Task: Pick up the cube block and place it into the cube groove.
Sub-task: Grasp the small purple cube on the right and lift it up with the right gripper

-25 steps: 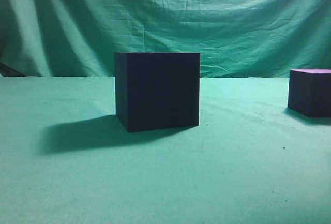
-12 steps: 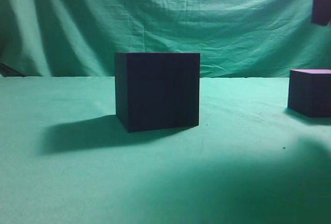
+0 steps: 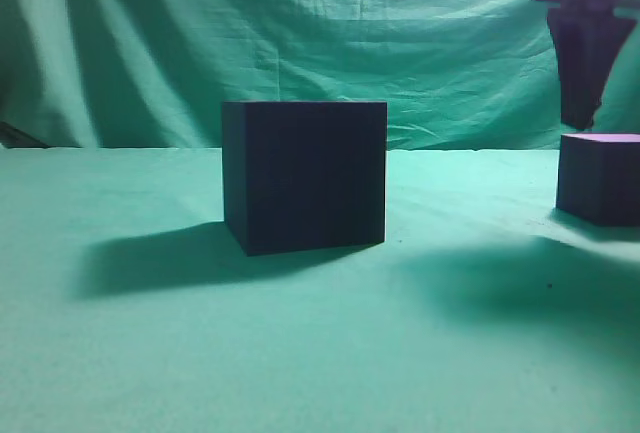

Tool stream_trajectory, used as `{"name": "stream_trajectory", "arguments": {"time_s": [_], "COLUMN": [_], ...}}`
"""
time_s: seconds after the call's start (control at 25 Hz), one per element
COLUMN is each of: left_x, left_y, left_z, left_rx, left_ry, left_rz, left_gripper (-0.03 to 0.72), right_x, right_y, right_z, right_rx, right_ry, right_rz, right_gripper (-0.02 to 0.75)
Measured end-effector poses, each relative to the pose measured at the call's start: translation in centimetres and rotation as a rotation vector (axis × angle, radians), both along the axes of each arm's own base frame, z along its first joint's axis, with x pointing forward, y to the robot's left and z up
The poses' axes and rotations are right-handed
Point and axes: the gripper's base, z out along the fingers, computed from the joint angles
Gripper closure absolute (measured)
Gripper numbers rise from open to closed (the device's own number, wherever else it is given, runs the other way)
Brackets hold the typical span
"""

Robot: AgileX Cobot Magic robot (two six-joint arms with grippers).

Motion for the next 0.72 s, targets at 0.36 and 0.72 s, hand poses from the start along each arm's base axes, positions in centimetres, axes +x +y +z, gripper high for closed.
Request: {"name": "stream_trajectory", "arguments": {"time_s": [0.36, 0.72], "left_x": [0.0, 0.0], "left_y": [0.0, 0.0], "left_z": [0.0, 0.0], "left_rx": [0.000, 0.000], "left_ry": [0.000, 0.000], "left_rz": [0.000, 0.000], "left_gripper": [0.688, 0.688], "right_x": [1.0, 2.1], "right_y": [0.2, 0.6], "right_z": [-2.3, 1.2], "right_rx": [-0.005, -0.002], "right_ry": [0.026, 0.064], "right_rz": [-0.023, -0.023], "right_gripper": [0.284, 0.300]}}
